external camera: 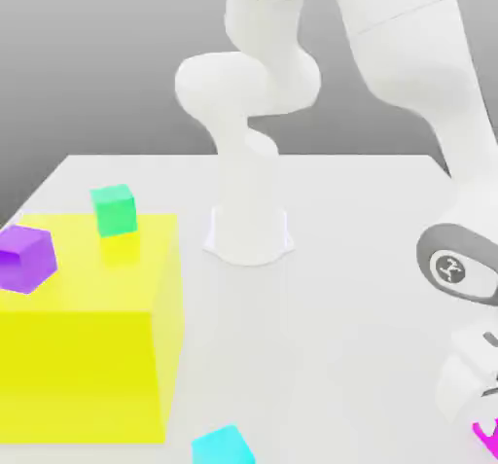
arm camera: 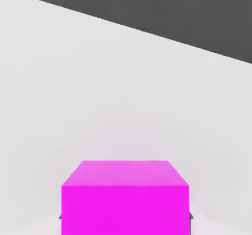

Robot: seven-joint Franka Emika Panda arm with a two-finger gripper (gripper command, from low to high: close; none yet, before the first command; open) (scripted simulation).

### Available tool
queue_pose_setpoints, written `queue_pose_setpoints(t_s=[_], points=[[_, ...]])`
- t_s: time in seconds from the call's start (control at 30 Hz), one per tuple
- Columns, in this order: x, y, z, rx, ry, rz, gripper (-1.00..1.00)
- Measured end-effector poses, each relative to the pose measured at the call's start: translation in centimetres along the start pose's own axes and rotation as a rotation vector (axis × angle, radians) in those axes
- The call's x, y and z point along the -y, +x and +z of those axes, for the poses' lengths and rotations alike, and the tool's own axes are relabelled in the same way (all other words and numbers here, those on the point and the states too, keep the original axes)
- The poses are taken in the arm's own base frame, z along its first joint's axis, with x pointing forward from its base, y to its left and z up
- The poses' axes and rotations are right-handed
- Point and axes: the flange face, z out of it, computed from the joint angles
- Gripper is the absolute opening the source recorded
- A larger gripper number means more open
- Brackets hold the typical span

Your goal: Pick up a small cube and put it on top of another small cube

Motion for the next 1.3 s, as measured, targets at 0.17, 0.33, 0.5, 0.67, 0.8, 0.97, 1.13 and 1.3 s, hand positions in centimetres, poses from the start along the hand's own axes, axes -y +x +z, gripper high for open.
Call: queue_pose_setpoints(t_s=[0.17, 0.33, 0.5, 0.67, 0.8, 0.97, 1.13, 1.3], points=[[-2.5, 2.9, -6.0, -0.030, -0.033, 0.075, -1.00], [-10.1, 9.5, -10.6, -0.092, -0.104, 0.297, -1.00], [-19.6, 14.8, -15.4, -0.126, -0.155, 0.562, -1.00], [-28.6, 16.5, -20.2, -0.134, -0.175, 0.807, -1.00], [-35.0, 16.0, -23.7, -0.122, -0.166, 0.990, -1.00], [-43.0, 13.8, -27.4, -0.085, -0.123, 1.226, -1.00], [-49.6, 9.9, -30.2, -0.028, -0.041, 1.442, -1.00], [-51.8, 8.3, -26.5, -0.001, 0.001, 1.518, -1.00]])
